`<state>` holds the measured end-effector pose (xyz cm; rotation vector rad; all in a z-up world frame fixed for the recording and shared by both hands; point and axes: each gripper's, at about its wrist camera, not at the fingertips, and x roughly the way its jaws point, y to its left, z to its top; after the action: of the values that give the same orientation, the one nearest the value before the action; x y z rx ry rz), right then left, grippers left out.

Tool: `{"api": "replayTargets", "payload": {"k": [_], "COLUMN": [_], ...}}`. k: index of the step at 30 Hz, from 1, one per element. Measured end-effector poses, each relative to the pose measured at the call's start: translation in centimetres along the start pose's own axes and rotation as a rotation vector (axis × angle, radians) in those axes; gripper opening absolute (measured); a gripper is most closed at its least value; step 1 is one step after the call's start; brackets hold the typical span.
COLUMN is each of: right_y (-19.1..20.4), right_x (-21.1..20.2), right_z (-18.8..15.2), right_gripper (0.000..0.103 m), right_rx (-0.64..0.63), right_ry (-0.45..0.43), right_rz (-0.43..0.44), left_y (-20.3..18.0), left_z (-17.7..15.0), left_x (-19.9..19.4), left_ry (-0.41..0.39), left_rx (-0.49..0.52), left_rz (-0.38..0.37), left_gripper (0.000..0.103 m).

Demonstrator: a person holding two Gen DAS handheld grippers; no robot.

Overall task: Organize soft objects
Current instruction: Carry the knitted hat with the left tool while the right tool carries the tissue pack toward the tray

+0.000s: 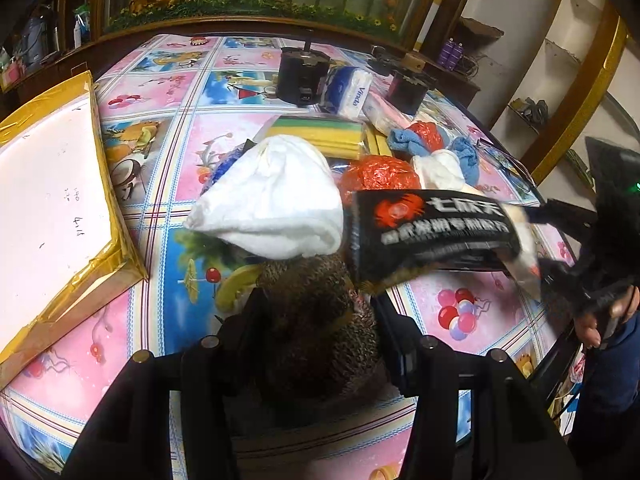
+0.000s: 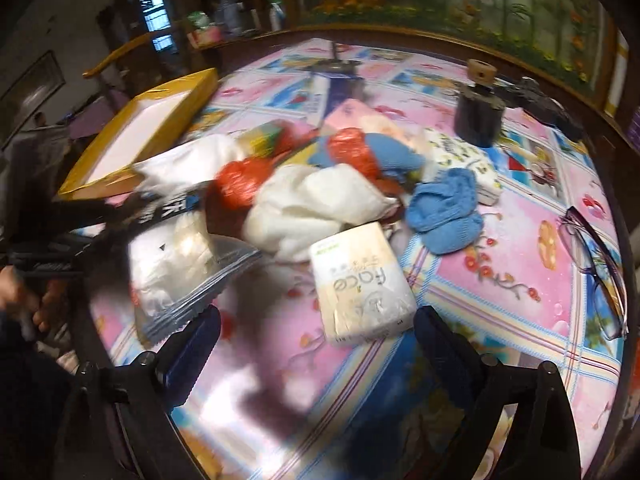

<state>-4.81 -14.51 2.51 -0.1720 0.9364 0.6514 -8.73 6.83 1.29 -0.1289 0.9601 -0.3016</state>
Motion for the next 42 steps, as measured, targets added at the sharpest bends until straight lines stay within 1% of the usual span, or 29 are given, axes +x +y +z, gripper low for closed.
{"api": "replayTargets", "payload": {"k": [1,3,6,7,9,10,11,14,16,20,21,23,26,29,32,36,42], "right_y": [0.0,0.0,-0.5,-0.9,-1.0,-0.9,-0.9,-0.3,-0.2,-1.2,-1.5,-1.7,-1.2,-0.4,0.4,2.0,4.6], "right_x": [-0.1,0.1,0.8,1.3,2.5,3.0,2.8,2.4,1.9,0.3,-0.1,-0.9,-2.0,-3.0,-3.6,-3.4,-2.2], "right_z": [-0.1,0.1,0.5,0.9,1.3,1.4,1.5,1.4,0.8,-0.5,-0.8,-1.3,-1.5,-1.3,-0.9,-0.1,1.3], "right_gripper": [0.098,0.096,0.095,0.091,0.075,0.060,0.050,0.050,0.049,0.049,0.049,0.049,0.049,0.049,0.049,0.049,0.050], "right_rx": [-0.001,-0.019,-0.035,-0.043,-0.044,-0.038,-0.021,-0.029,-0.015,0.076,0.102,0.147,0.181,0.203,0.226,0.235,0.211], "right_ry": [0.001,0.010,0.021,0.030,0.061,0.073,0.052,0.050,0.039,0.000,-0.011,-0.038,-0.082,-0.124,-0.163,-0.185,-0.175], "right_rz": [-0.014,-0.089,-0.164,-0.169,-0.160,-0.167,-0.150,-0.201,-0.206,-0.221,-0.226,-0.236,-0.215,-0.195,-0.142,-0.068,-0.008], "left_y": [-0.1,-0.3,-0.5,-0.5,-0.5,-0.6,-0.7,-1.0,-0.9,-0.8,-0.7,-0.6,-0.7,-1.1,-1.3,-0.9,0.9], "left_z": [0.0,-0.1,-0.2,-0.2,-0.3,-0.3,-0.4,-0.4,-0.4,-0.6,-0.6,-0.6,-0.6,-0.5,-0.4,-0.4,0.0], "left_x": [0.0,0.0,0.0,0.0,-0.1,-0.1,0.0,0.0,0.0,-0.1,-0.1,-0.2,-0.6,-1.5,-2.7,-3.8,-5.3], "left_ry": [-0.001,-0.003,-0.002,0.001,0.002,0.002,0.003,0.000,-0.010,-0.028,-0.029,-0.027,-0.031,-0.058,-0.095,-0.129,-0.171], "left_rx": [0.005,0.014,0.019,0.023,0.031,0.036,0.044,0.053,0.052,0.048,0.046,0.026,0.021,0.026,0.034,0.029,-0.007], "left_rz": [0.004,0.014,0.020,0.020,0.021,0.024,0.031,0.043,0.043,0.037,0.027,-0.020,-0.059,-0.094,-0.114,-0.116,-0.102], "left_gripper": [0.052,0.052,0.052,0.052,0.052,0.052,0.052,0.053,0.053,0.052,0.052,0.052,0.052,0.052,0.052,0.052,0.052]}}
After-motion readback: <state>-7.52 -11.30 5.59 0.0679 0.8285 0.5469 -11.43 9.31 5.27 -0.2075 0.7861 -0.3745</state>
